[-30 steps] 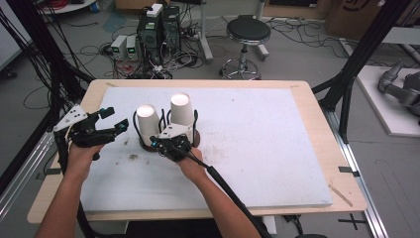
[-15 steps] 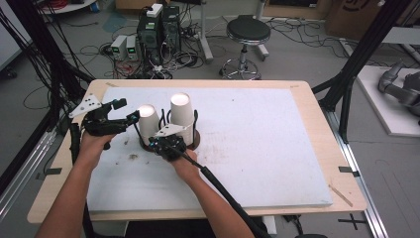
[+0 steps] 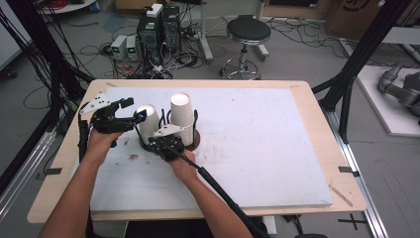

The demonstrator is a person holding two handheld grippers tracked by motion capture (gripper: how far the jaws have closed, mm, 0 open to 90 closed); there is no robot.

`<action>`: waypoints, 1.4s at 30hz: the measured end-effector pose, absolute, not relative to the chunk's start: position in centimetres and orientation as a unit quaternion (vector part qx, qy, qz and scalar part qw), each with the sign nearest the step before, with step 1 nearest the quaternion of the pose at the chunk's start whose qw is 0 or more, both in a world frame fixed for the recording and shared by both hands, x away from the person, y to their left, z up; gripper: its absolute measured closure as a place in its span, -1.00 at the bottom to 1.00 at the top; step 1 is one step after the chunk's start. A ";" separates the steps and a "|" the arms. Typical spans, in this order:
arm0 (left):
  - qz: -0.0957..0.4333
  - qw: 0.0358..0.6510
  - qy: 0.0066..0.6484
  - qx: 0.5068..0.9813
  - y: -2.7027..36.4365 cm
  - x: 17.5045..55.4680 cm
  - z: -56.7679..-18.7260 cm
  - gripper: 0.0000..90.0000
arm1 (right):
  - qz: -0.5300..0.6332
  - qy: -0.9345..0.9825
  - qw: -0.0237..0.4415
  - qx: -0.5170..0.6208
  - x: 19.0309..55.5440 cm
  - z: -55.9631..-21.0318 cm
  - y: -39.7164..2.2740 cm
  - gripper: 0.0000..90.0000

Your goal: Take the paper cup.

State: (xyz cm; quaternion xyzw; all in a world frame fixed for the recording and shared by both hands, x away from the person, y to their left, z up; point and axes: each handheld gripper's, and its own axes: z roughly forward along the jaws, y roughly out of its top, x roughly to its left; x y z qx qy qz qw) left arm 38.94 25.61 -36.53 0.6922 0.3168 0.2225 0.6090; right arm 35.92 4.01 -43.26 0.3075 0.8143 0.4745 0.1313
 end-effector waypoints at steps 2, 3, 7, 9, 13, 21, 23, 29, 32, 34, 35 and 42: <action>0.224 0.612 0.315 0.690 25.5 38.9 -36.4 -0.53 | 0.474 0.815 0.131 0.306 36.0 -43.3 4.0 1.00; 0.223 0.612 0.315 0.690 25.5 38.9 -36.3 -0.53 | 0.474 0.815 0.133 0.307 36.0 -43.4 4.1 1.00; 0.222 0.613 0.313 0.691 25.4 39.0 -36.2 -0.53 | 0.470 0.813 0.131 0.318 36.1 -43.5 4.2 1.00; 0.219 0.613 0.312 0.692 25.4 39.0 -36.2 -0.53 | 0.470 0.808 0.129 0.330 36.0 -43.5 4.2 1.00; 0.216 0.612 0.310 0.695 25.1 39.1 -36.3 -0.53 | 0.470 0.808 0.133 0.330 36.1 -43.5 4.2 1.00; 0.213 0.598 0.310 0.708 24.3 39.4 -36.7 -0.59 | 0.465 0.808 0.132 0.336 36.1 -43.6 4.3 1.00; 0.213 0.588 0.310 0.716 24.1 39.5 -36.9 -0.59 | 0.466 0.807 0.130 0.339 36.1 -43.7 4.4 1.00; 0.220 0.572 0.314 0.726 23.5 39.9 -37.2 -0.59 | 0.469 0.801 0.133 0.346 36.0 -43.5 4.5 1.00; 0.221 0.566 0.312 0.731 23.2 40.1 -37.2 -0.59 | 0.468 0.799 0.137 0.351 35.9 -43.5 4.6 1.00; 0.223 0.562 0.312 0.732 23.0 40.2 -37.2 -0.59 | 0.466 0.797 0.140 0.357 35.8 -43.5 4.8 1.00; 0.224 0.562 0.313 0.732 23.0 40.2 -37.2 -0.59 | 0.465 0.798 0.146 0.355 35.8 -43.5 4.8 1.00; 0.224 0.564 0.314 0.730 22.9 40.3 -37.1 -0.59 | 0.463 0.795 0.155 0.361 35.7 -43.4 5.0 1.00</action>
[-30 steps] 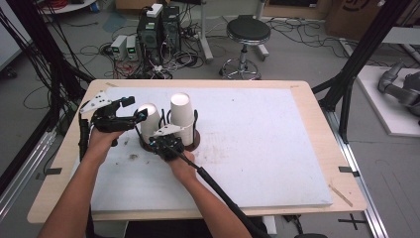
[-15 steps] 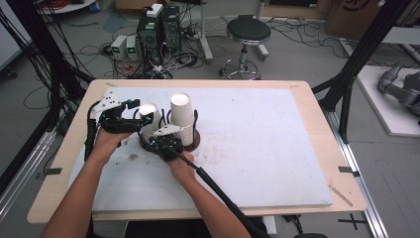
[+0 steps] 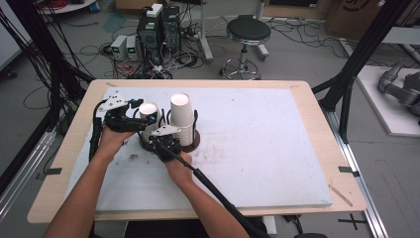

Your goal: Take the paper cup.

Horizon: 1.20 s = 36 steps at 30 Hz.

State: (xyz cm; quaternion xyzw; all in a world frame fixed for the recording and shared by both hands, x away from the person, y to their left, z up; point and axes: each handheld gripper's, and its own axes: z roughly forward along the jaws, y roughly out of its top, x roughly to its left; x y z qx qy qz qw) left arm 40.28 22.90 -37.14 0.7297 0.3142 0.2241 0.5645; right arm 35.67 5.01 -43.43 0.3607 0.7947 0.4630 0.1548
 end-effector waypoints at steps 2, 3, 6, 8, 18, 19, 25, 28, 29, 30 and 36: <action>0.224 0.564 0.314 0.730 22.9 40.3 -37.1 -0.58 | 0.462 0.795 0.154 0.362 35.7 -43.4 5.0 1.00; 0.224 0.564 0.314 0.730 22.9 40.3 -37.1 -0.57 | 0.462 0.794 0.154 0.363 35.7 -43.4 5.0 1.00; 0.224 0.564 0.309 0.733 22.9 40.2 -37.1 -0.42 | 0.462 0.794 0.154 0.364 35.6 -43.5 5.1 1.00; 0.223 0.565 0.302 0.735 22.9 40.1 -37.0 -0.35 | 0.462 0.794 0.153 0.364 35.7 -43.5 5.1 1.00; 0.225 0.563 0.298 0.737 23.0 40.0 -36.8 -0.23 | 0.462 0.795 0.151 0.363 35.7 -43.5 5.0 1.00; 0.224 0.564 0.298 0.737 23.0 40.0 -36.8 -0.22 | 0.463 0.795 0.150 0.363 35.7 -43.5 5.0 1.00; 0.229 0.583 0.296 0.721 23.3 39.8 -35.7 -0.21 | 0.463 0.795 0.149 0.362 35.8 -43.5 5.0 1.00; 0.231 0.599 0.296 0.708 23.6 39.6 -34.8 -0.21 | 0.463 0.796 0.150 0.361 35.8 -43.5 5.0 1.00; 0.231 0.600 0.294 0.707 23.6 39.5 -34.5 -0.21 | 0.463 0.796 0.149 0.361 35.8 -43.4 5.0 1.00; 0.233 0.602 0.294 0.705 23.6 39.4 -34.2 -0.21 | 0.463 0.796 0.150 0.360 35.8 -43.5 5.0 1.00; 0.243 0.606 0.292 0.699 23.5 39.0 -32.4 -0.21 | 0.462 0.798 0.150 0.357 35.8 -43.4 4.9 1.00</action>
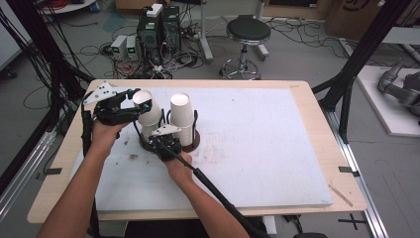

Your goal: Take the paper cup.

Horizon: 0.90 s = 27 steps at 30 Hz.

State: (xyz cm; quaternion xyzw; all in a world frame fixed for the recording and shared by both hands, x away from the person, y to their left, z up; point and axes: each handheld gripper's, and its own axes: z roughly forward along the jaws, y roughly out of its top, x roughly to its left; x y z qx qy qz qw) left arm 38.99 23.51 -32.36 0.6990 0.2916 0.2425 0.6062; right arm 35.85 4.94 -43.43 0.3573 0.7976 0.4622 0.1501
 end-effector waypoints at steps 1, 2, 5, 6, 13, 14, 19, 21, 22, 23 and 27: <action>0.244 0.607 0.292 0.698 23.5 38.9 -32.0 -0.21 | 0.461 0.799 0.148 0.357 35.8 -43.4 4.9 1.00; 0.243 0.610 0.294 0.695 23.6 38.8 -31.8 -0.21 | 0.462 0.799 0.147 0.355 35.8 -43.3 4.9 1.00; 0.243 0.619 0.296 0.686 23.7 38.5 -30.8 -0.20 | 0.471 0.801 0.140 0.342 35.7 -43.0 4.5 0.99; 0.243 0.622 0.296 0.683 23.8 38.4 -30.4 -0.20 | 0.473 0.803 0.137 0.335 35.6 -42.8 4.3 0.97; 0.246 0.634 0.290 0.673 23.6 37.2 -28.0 -0.20 | 0.490 0.815 0.118 0.286 34.7 -41.6 2.2 0.78; 0.248 0.634 0.290 0.673 23.6 37.1 -27.7 -0.20 | 0.489 0.818 0.115 0.279 34.6 -41.4 1.8 0.75; 0.255 0.633 0.284 0.674 23.2 36.1 -26.4 -0.20 | 0.490 0.829 0.102 0.251 34.0 -40.4 -0.9 0.57; 0.256 0.632 0.285 0.674 23.0 35.7 -26.1 -0.20 | 0.493 0.829 0.095 0.245 33.9 -40.0 -2.2 0.42; 0.257 0.632 0.287 0.673 23.0 35.5 -26.0 -0.20 | 0.493 0.830 0.092 0.243 33.9 -39.8 -2.9 0.41; 0.254 0.632 0.288 0.673 22.9 35.2 -25.9 -0.20 | 0.493 0.830 0.093 0.244 33.9 -39.5 -3.5 0.38; 0.250 0.628 0.292 0.676 22.7 34.5 -26.0 -0.20 | 0.497 0.830 0.098 0.234 33.8 -38.6 -6.6 0.16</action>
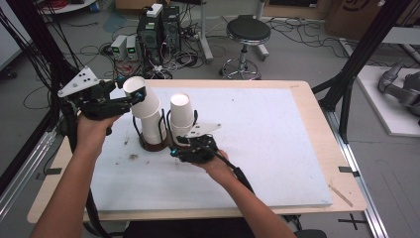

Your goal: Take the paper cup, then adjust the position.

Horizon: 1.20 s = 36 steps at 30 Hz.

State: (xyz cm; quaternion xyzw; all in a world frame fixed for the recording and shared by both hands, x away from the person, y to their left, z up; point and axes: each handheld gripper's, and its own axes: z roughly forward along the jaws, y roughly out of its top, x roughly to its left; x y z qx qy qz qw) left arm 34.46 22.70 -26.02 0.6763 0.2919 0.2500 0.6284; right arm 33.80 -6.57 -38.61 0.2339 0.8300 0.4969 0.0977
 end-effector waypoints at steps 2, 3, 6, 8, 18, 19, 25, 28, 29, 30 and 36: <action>0.243 0.631 0.294 0.676 22.6 34.1 -26.2 -0.20 | 0.502 0.829 0.103 0.225 33.8 -38.3 -8.3 0.07; 0.238 0.630 0.295 0.678 22.5 33.9 -26.4 -0.20 | 0.502 0.828 0.105 0.225 33.8 -38.1 -9.2 0.02; 0.224 0.631 0.293 0.682 21.9 33.2 -27.4 -0.20 | 0.497 0.828 0.117 0.231 33.7 -38.1 -12.1 -0.15; 0.217 0.635 0.291 0.682 21.4 32.8 -28.0 -0.20 | 0.487 0.831 0.125 0.239 33.7 -38.4 -14.1 -0.23; 0.190 0.630 0.270 0.703 17.9 32.7 -31.0 -0.20 | 0.487 0.805 0.158 0.299 34.8 -39.8 -23.2 -0.53; 0.187 0.630 0.267 0.704 17.5 32.8 -31.1 -0.20 | 0.489 0.802 0.164 0.302 34.8 -39.8 -23.7 -0.53; 0.176 0.632 0.260 0.709 15.5 33.3 -32.1 -0.20 | 0.485 0.803 0.165 0.305 35.4 -40.1 -25.2 -0.53; 0.172 0.628 0.258 0.714 14.5 33.4 -32.7 -0.20 | 0.486 0.805 0.167 0.297 35.2 -40.3 -25.3 -0.53; 0.171 0.626 0.258 0.716 14.2 33.4 -32.9 -0.20 | 0.487 0.805 0.168 0.293 35.0 -40.4 -25.2 -0.53; 0.171 0.625 0.258 0.717 13.9 33.4 -33.1 -0.21 | 0.491 0.805 0.165 0.289 34.8 -40.4 -25.2 -0.53; 0.166 0.618 0.254 0.725 12.4 33.5 -33.5 -0.20 | 0.523 0.798 0.129 0.270 34.1 -39.9 -24.6 -0.55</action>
